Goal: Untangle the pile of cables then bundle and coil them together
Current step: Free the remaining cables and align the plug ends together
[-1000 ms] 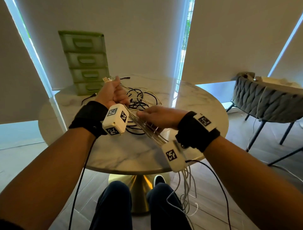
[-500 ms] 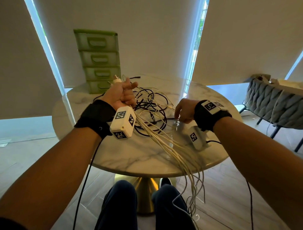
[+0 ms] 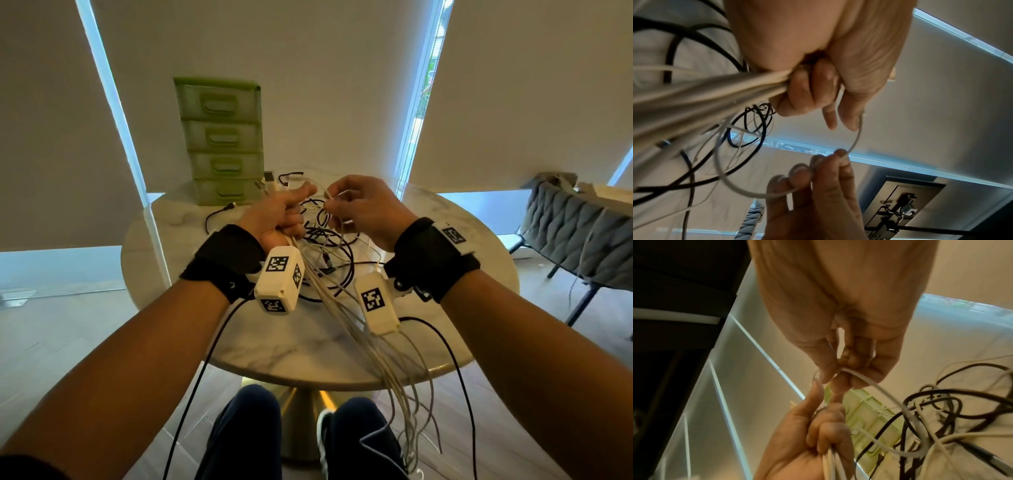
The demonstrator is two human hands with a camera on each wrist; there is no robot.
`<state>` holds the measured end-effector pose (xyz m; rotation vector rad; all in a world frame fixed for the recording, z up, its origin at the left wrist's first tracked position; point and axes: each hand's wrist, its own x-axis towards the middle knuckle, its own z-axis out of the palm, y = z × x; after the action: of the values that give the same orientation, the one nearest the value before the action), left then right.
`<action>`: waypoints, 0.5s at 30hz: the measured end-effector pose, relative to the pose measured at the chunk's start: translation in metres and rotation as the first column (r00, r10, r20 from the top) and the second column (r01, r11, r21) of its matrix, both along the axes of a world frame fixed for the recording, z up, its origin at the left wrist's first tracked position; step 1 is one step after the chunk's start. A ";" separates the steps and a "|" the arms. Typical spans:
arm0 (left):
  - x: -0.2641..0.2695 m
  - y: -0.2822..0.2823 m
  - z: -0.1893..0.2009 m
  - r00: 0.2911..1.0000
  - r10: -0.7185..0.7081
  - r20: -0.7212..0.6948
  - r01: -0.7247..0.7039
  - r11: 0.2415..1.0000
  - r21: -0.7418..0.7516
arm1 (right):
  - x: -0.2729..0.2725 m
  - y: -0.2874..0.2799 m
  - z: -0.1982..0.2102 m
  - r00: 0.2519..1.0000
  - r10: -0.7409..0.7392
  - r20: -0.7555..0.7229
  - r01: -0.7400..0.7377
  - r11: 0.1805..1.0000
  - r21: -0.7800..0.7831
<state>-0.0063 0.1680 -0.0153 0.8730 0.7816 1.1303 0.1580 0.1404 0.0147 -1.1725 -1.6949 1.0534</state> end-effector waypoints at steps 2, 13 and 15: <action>0.003 0.003 0.001 0.999 -0.016 0.051 0.014 0.999 0.033 | -0.005 0.003 0.001 0.996 0.021 0.086 -0.021 1.000 0.005; 0.015 0.051 0.008 0.993 0.028 0.115 -0.028 1.000 -0.006 | 0.008 0.067 0.000 0.972 0.105 0.209 -0.083 0.990 -0.114; 0.018 0.056 0.008 0.997 0.020 0.070 -0.018 1.000 -0.025 | 0.009 0.076 -0.001 0.968 0.107 0.227 -0.077 0.988 -0.137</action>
<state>0.0114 0.2243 -0.0071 0.8024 0.7458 1.1601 0.1672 0.2166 0.0140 -1.3544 -1.9029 1.1306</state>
